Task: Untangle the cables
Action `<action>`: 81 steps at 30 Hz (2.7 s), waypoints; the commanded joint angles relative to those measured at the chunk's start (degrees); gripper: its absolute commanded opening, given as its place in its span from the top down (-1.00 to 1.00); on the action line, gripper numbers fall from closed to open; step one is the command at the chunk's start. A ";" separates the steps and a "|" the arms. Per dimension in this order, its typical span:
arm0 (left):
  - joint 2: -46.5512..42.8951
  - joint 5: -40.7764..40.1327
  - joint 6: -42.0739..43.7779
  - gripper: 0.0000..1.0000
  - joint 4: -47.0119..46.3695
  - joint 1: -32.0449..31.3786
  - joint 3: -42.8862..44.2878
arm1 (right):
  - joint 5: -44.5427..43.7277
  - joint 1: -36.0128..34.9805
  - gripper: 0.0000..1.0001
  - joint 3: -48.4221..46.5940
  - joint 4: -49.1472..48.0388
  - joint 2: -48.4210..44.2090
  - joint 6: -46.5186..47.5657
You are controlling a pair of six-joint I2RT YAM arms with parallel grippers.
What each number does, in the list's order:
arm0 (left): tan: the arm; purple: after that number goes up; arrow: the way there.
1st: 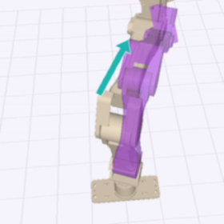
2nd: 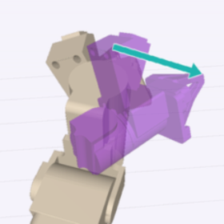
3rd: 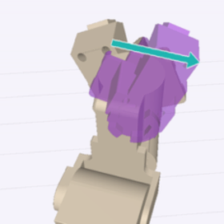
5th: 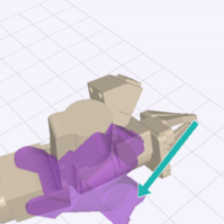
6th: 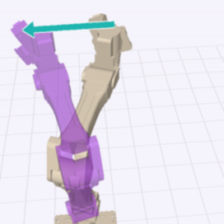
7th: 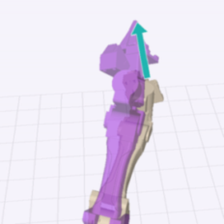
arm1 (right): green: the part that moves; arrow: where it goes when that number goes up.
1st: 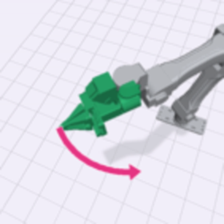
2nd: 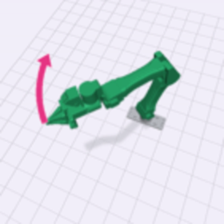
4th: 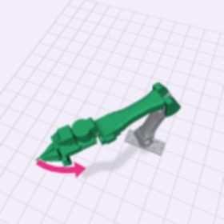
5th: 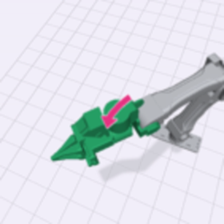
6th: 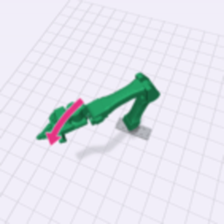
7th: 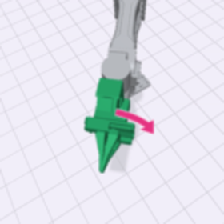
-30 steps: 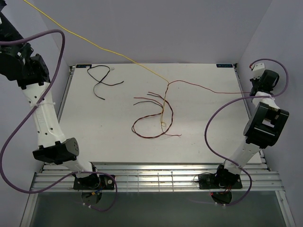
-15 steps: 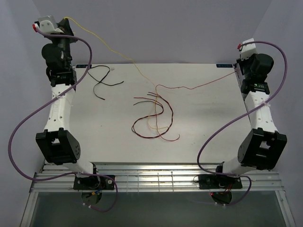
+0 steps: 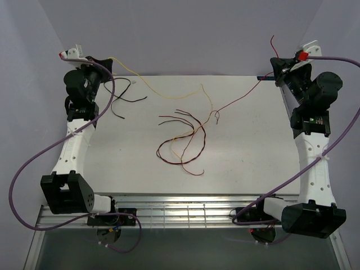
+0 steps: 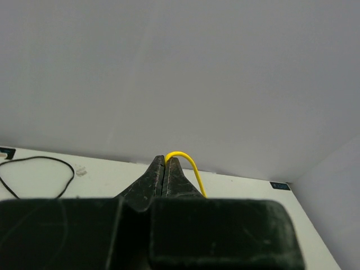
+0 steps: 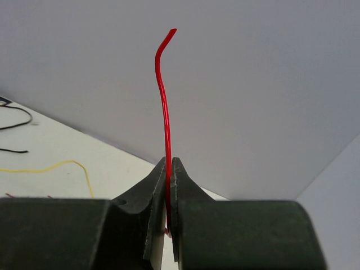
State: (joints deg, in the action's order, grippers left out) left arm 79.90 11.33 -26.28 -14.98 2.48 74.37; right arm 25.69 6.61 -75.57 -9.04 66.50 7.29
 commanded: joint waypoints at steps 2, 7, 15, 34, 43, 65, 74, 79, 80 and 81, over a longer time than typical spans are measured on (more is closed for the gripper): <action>-4.05 -0.08 -4.13 1.00 5.48 -0.37 -2.30 | 6.03 -0.02 0.85 -4.30 -2.40 -0.42 -9.74; -1.94 -16.19 -6.93 1.00 15.84 -0.37 -3.08 | -4.14 -0.02 0.85 -23.19 1.48 4.68 -10.45; 9.56 -46.11 -12.39 1.00 42.01 -0.28 3.84 | -25.29 -0.02 0.85 -52.39 7.37 13.30 -1.52; 16.77 -49.29 -11.61 1.00 48.57 14.29 10.62 | -51.35 -0.02 0.85 -32.65 -12.24 4.97 39.79; 32.24 -56.08 -1.85 1.00 46.62 22.38 26.34 | -52.32 0.07 0.84 -13.73 -30.51 1.45 66.69; 42.62 -52.72 6.86 1.00 41.18 31.71 34.79 | -42.57 8.50 0.84 -2.04 -33.15 -2.43 68.39; 40.26 -35.02 6.16 1.00 41.35 31.80 33.48 | -40.39 10.00 0.84 1.65 -31.23 -4.09 67.60; 32.20 -22.93 3.34 1.00 40.74 25.07 30.23 | -27.13 9.74 0.85 7.10 -17.03 -8.49 52.88; 30.25 -24.24 5.87 1.00 37.43 22.25 29.18 | -19.01 9.74 0.85 6.49 -14.89 -8.93 46.04; 28.31 -26.34 7.63 1.00 35.57 18.74 28.21 | -15.53 9.82 0.84 6.31 -13.48 -9.63 31.88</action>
State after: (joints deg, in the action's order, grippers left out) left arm 117.12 -20.18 -21.19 25.71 29.54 104.14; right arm -5.21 16.45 -68.69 -29.08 59.48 63.99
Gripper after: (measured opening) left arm 0.020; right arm 0.080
